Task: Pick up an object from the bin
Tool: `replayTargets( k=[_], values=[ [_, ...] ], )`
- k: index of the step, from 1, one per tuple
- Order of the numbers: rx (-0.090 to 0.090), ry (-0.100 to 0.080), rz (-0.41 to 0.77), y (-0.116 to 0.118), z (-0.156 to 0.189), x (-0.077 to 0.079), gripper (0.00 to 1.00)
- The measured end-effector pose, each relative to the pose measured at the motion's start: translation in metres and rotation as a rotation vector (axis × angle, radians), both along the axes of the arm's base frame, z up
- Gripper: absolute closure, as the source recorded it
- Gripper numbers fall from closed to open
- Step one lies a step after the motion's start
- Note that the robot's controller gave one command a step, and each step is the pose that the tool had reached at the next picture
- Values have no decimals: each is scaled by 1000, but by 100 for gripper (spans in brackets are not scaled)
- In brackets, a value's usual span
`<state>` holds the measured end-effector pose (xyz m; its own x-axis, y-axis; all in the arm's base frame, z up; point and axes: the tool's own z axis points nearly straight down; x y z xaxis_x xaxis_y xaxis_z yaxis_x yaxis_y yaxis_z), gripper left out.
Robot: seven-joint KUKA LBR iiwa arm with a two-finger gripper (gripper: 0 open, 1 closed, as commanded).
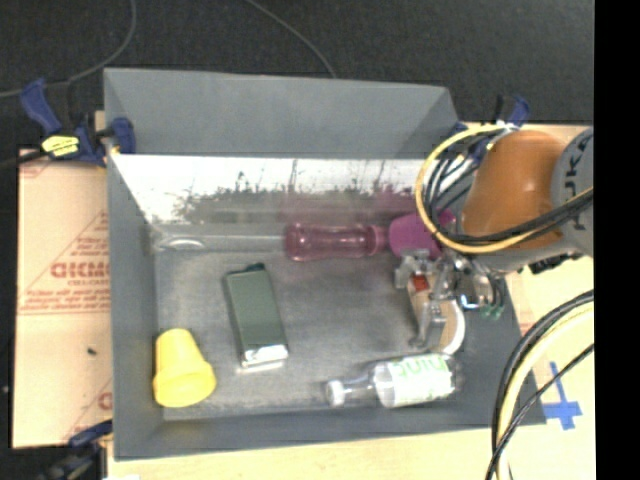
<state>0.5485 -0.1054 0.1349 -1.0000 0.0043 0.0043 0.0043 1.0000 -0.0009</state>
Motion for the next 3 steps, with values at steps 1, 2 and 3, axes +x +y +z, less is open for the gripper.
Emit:
replayTargets(
  k=[1,2,3],
  values=[
    [-1,-8,5,0,5,2,0],
    [-4,-27,84,45,-37,-32,0],
    [-4,-12,256,8,13,-71,0]
  ],
)
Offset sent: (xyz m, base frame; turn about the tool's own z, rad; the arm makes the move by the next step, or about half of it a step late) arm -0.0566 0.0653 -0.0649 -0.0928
